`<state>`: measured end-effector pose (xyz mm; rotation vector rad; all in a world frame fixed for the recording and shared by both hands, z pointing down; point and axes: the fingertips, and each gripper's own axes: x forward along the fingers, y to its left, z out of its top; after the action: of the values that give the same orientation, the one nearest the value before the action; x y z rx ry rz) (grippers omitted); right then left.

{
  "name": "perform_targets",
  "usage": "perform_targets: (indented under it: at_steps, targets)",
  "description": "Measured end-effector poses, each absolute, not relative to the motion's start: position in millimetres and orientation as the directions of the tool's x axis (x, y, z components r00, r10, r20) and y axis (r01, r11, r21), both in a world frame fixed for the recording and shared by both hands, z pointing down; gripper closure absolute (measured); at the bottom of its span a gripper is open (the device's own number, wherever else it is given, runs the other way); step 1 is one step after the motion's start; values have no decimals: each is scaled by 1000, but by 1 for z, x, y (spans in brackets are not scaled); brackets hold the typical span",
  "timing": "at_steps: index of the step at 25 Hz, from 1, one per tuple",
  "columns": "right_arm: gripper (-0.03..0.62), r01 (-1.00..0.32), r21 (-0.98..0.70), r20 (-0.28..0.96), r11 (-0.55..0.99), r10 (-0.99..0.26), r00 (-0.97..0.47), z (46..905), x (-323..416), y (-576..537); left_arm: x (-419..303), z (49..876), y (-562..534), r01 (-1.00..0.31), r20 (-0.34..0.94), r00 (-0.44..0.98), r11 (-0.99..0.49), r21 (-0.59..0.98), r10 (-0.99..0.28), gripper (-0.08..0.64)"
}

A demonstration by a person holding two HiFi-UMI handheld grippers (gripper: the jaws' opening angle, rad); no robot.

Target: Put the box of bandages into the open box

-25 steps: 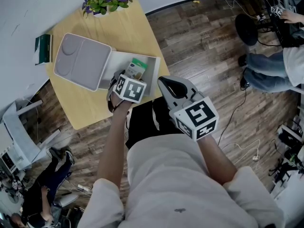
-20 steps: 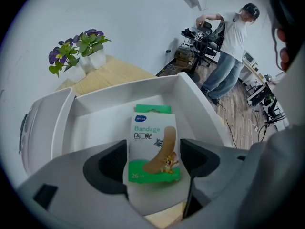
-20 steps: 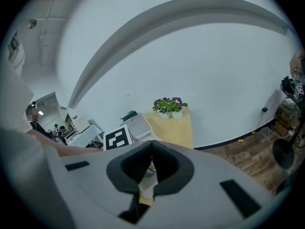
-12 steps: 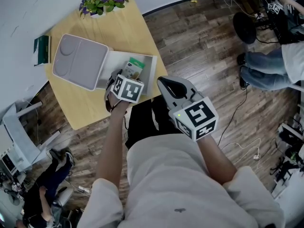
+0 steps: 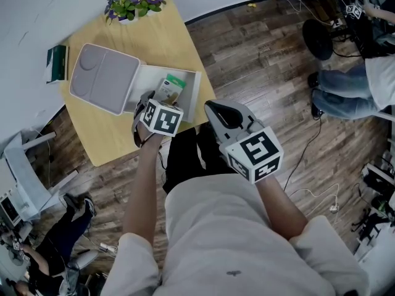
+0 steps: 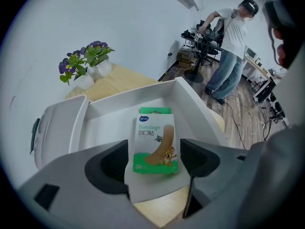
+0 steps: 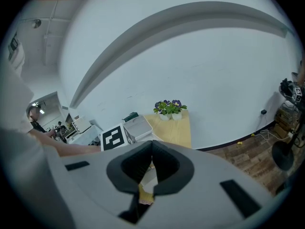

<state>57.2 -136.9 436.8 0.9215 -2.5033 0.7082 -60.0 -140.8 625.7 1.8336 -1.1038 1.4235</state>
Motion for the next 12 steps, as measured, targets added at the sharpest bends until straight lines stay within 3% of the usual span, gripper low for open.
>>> perform_targets:
  at_steps: [12]
  targets:
    - [589, -649, -347, 483, 677, -465, -742, 435, 53, -125, -60, 603, -123, -893, 945, 98, -446, -55, -313, 221]
